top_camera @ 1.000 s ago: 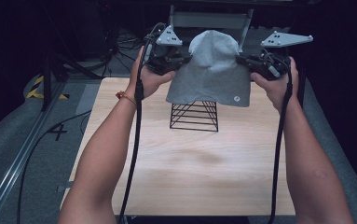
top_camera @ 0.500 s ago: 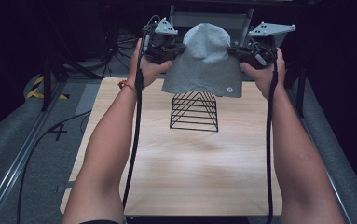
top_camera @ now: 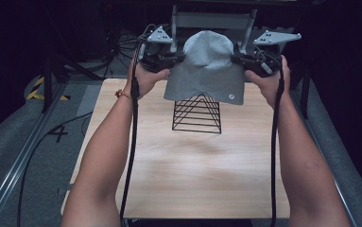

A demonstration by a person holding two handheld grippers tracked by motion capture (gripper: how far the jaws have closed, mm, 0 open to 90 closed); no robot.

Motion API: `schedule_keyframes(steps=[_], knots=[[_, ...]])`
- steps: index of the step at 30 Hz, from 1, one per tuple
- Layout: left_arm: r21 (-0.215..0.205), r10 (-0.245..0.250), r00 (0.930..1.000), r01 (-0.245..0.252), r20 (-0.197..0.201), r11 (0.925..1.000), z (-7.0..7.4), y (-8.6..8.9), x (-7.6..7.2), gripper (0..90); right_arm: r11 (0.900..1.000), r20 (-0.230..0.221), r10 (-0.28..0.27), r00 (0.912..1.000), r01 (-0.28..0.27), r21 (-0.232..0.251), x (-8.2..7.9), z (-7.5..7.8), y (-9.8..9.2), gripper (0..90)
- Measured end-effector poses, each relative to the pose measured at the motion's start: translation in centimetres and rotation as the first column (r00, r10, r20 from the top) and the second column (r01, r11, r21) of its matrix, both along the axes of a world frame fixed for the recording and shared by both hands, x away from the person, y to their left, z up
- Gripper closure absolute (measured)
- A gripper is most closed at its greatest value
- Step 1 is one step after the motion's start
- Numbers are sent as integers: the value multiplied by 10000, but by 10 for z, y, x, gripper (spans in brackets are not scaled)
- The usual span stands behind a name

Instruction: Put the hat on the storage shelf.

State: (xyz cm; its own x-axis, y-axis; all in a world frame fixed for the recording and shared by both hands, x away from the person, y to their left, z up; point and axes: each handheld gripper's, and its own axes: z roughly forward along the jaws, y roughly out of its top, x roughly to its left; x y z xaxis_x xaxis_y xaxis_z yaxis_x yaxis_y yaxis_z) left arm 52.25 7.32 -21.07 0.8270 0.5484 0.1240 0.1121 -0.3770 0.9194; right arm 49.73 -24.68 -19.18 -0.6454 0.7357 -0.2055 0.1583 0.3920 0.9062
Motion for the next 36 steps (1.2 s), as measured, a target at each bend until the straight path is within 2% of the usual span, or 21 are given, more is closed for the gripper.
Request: schedule_keyframes(steps=[4, 9, 12, 17, 25, 27, 31, 36], knots=[[-324, -190, 9998, 190, 7, 9993, -5, 5, -11, 863, 9999, 57, 144, 9999, -143, -38, -10, -3, -1, 865], [-490, -393, 9992, 398, 115, 9980, -4, 8, -21, 864, 9997, 193, 257, 9995, -258, 21, -19, -2, -1, 865], [-269, -456, 9986, 463, 266, 9986, -5, 7, -27, 863, 9993, 245, 372, 9990, -373, 31, -24, -2, -1, 865], [-128, -493, 9986, 496, 198, 9987, -14, 7, -28, 863, 9987, 201, 480, 9986, -476, -185, -28, -11, 2, 865], [-486, -438, 9990, 435, -54, 9979, -24, 18, -27, 863, 9990, 113, 454, 9989, -455, 30, -30, -19, -7, 865], [-758, -449, 9989, 439, -113, 9962, -24, 21, -27, 863, 9990, 112, 428, 9990, -429, 77, -30, -20, -10, 864], [-1067, -557, 9984, 542, -113, 9928, -23, 24, -29, 863, 9989, 138, 418, 9990, -421, 219, -33, -19, -14, 864], [-944, -780, 9969, 785, 99, 9924, -11, 22, -36, 863, 9990, 220, 373, 9991, -378, 252, -35, -15, -19, 864]])
